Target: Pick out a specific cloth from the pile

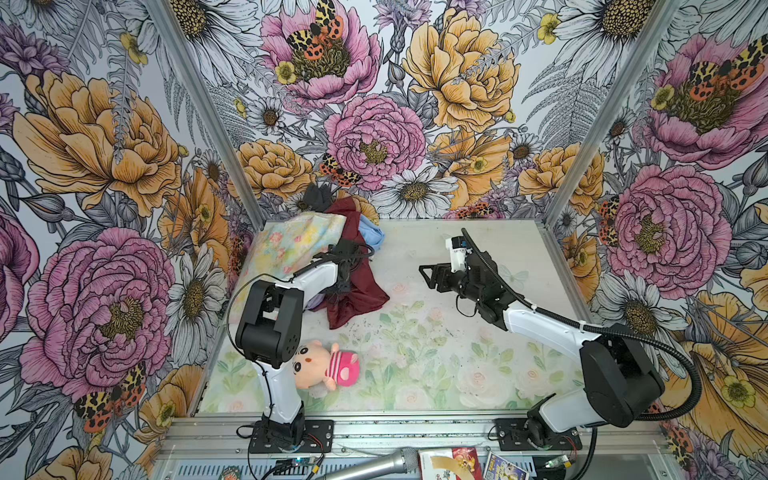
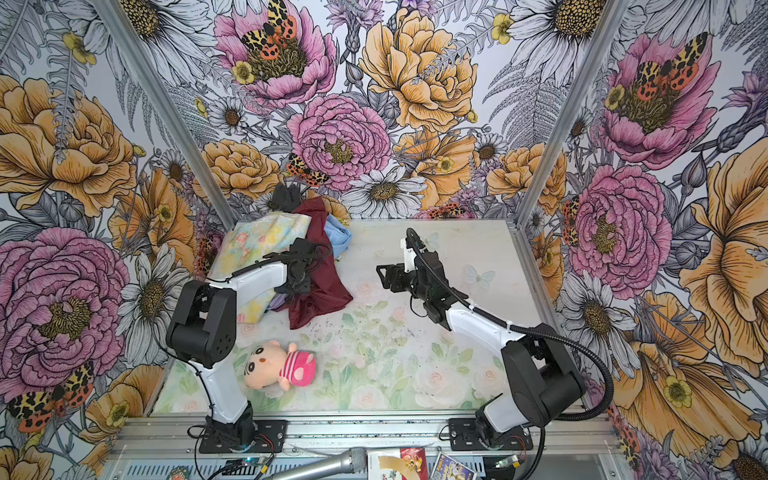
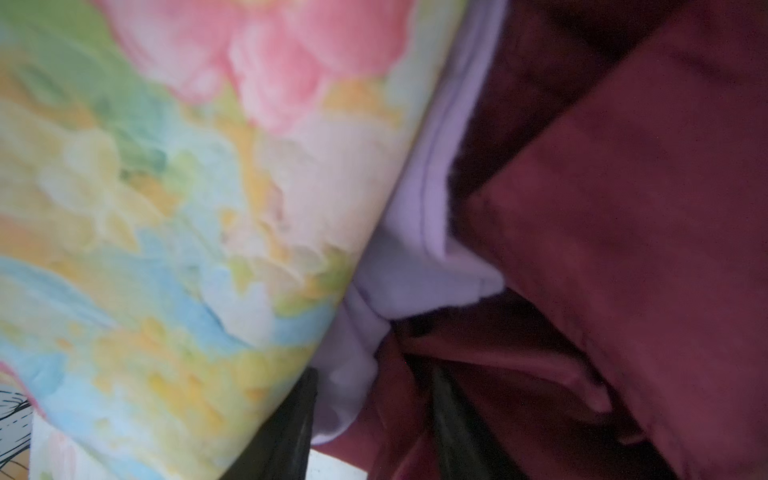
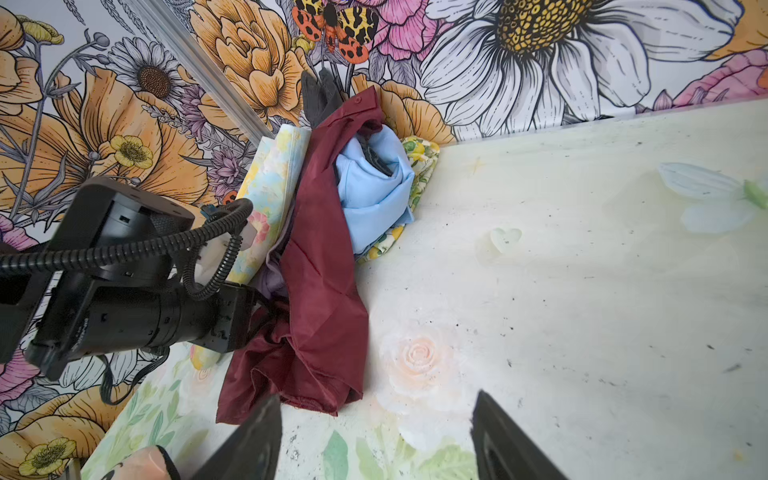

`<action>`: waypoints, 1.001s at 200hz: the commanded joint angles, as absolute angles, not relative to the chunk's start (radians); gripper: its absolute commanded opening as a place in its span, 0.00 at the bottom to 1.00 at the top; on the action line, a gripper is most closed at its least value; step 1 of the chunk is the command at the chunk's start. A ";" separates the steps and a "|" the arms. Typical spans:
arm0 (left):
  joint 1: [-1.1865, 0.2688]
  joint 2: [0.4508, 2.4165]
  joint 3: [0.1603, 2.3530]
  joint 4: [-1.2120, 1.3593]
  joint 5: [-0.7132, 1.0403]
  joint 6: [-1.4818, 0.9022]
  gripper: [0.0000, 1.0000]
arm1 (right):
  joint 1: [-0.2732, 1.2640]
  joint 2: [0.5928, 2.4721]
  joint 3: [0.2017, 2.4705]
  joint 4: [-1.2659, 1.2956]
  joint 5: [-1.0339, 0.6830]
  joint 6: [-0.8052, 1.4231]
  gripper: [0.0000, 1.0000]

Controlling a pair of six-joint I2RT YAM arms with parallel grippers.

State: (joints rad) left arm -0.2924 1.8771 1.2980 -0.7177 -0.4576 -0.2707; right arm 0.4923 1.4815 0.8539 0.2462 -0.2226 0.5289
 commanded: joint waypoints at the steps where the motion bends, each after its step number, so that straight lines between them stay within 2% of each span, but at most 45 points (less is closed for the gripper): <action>1: -0.274 1.883 1.336 -0.713 -0.490 -0.241 0.48 | 0.500 1.471 0.848 0.287 -0.230 0.510 0.73; 95: -0.232 1.867 1.342 -0.701 -0.423 -0.234 0.49 | 0.511 1.502 0.860 0.295 -0.228 0.515 0.73; 129: -0.214 1.863 1.344 -0.692 -0.376 -0.242 0.45 | 0.514 1.508 0.857 0.298 -0.224 0.515 0.73; 200: -0.205 1.848 1.361 -0.689 -0.247 -0.314 0.45 | 0.517 1.525 0.858 0.302 -0.225 0.515 0.73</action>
State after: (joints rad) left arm -0.2111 1.8793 1.3331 -0.7139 -0.3225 -0.2687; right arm 0.5056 1.5105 0.8516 0.2737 -0.2226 0.5293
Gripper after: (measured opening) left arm 0.452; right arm 0.730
